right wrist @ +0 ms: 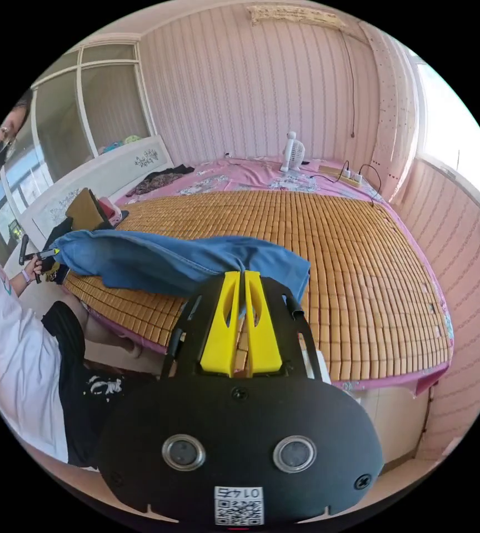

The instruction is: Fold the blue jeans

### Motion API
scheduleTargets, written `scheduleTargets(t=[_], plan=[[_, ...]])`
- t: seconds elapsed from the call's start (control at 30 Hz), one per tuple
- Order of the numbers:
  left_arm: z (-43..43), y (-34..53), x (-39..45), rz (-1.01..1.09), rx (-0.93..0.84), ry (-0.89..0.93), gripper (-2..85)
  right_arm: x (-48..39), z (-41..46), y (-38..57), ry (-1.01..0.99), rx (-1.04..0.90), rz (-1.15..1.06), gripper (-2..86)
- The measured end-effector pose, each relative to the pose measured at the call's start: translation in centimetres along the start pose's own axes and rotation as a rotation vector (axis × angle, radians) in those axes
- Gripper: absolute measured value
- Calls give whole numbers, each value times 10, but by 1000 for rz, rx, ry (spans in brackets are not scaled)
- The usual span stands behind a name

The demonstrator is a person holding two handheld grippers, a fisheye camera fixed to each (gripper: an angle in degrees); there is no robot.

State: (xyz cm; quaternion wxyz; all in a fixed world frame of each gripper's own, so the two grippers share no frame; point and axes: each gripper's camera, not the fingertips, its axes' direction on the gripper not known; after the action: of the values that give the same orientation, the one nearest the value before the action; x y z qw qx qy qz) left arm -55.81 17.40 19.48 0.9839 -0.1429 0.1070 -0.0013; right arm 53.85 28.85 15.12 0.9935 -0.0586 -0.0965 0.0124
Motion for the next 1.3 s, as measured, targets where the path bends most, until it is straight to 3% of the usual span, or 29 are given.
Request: scheduleTargets(t=[0.13,0.27,0.43,0.5,0.53,0.6,0.77,0.9,0.97,1.07,1.2,1.3], plan=[[9,46,-16,-82,-138,-34,47,34,22,32,45,-79,223,68],[-3,56,-24,-102,-145,-100,18,57,43,21,18,-18,381,99],[-15,46,-21,-126,-63,-120,-2,91,120,-2,-50,-115,659,151],[-9,37,-15,-117,-56,-136,0,101,124,1,-20,-85,798,136],[-3,30,-11,-111,-54,-135,2,105,121,3,-36,1,832,80],[12,16,-5,-102,-55,-109,7,114,120,6,-152,83,881,37],[69,-36,11,-117,-37,-10,38,124,103,-37,-294,181,803,14],[97,-73,29,-100,-56,-11,46,108,35,-98,-404,411,537,10],[111,-95,46,-55,-77,-55,51,98,7,-102,-354,448,429,10],[131,-115,58,-58,-106,-63,61,107,8,-71,-245,367,490,11],[161,-130,67,-97,-141,-90,74,125,63,-20,-14,66,689,22],[185,-137,83,-99,-187,-134,80,105,87,-23,109,3,637,38]])
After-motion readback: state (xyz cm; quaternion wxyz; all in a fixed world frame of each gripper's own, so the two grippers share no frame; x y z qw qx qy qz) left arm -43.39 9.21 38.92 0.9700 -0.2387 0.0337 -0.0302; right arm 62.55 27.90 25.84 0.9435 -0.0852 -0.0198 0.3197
